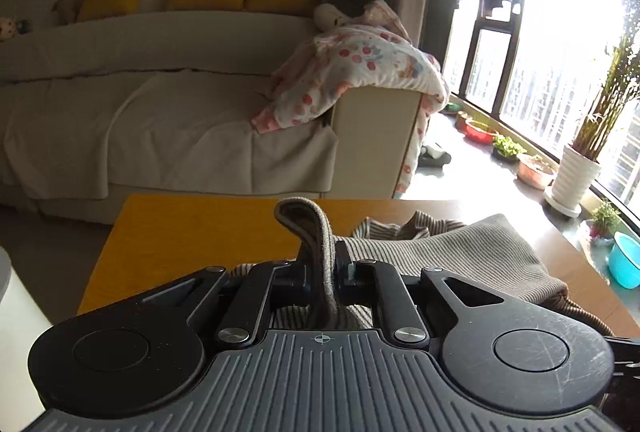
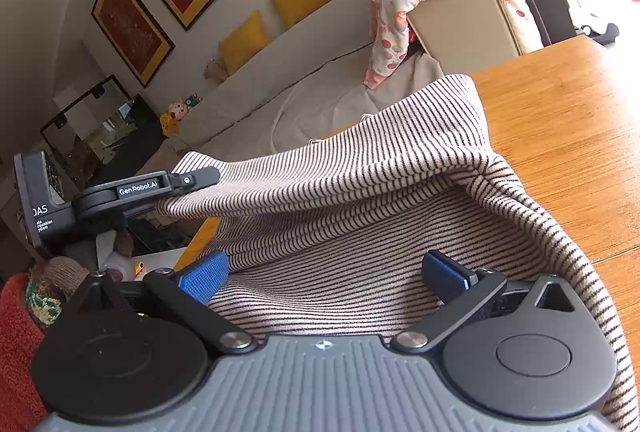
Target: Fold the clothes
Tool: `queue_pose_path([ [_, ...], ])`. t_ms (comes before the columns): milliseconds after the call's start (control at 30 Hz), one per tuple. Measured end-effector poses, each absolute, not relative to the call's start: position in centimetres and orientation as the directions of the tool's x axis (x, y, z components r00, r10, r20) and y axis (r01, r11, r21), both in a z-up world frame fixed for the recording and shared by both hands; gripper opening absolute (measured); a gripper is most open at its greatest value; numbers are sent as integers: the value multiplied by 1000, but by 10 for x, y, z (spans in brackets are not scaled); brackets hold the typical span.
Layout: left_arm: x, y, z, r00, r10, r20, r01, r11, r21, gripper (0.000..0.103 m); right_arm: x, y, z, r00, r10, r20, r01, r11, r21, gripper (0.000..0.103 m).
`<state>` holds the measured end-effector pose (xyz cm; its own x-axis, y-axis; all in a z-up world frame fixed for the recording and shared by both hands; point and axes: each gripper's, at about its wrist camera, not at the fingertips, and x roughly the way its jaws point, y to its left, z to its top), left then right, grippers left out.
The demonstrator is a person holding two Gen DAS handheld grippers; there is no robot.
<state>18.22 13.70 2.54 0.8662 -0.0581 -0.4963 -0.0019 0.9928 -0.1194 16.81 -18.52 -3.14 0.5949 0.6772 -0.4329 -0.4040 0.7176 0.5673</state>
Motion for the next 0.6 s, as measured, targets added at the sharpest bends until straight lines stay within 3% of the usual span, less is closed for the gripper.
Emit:
queue_pose_path([
  [67, 181, 138, 24, 863, -59, -501, 9, 995, -103, 12, 169, -185, -31, 595, 678, -432, -403, 716, 570, 103],
  [133, 181, 138, 5, 827, -58, -559, 12, 996, -86, 15, 169, -185, -31, 594, 679, -431, -402, 715, 572, 103],
  [233, 177, 140, -18, 804, -53, -592, 18, 998, -64, 24, 171, -185, -31, 594, 680, -431, -402, 714, 573, 103],
  [267, 172, 140, -17, 811, -52, -583, 27, 998, -52, 28, 171, -185, -31, 593, 679, -432, -403, 715, 572, 103],
  [367, 164, 147, -6, 821, -7, -571, -12, 1000, -29, 54, 173, -185, -31, 592, 679, -435, -404, 716, 569, 103],
  [433, 159, 152, 6, 841, 18, -541, -36, 999, -24, 55, 172, -185, -32, 594, 676, -436, -400, 718, 569, 103],
  [533, 153, 156, 26, 871, -80, -485, 12, 990, -141, 61, 172, -182, -31, 595, 669, -446, -401, 728, 556, 103],
  [600, 154, 152, 31, 862, -232, -450, 110, 953, -281, 77, 173, -178, -29, 581, 667, -467, -420, 737, 530, 103],
])
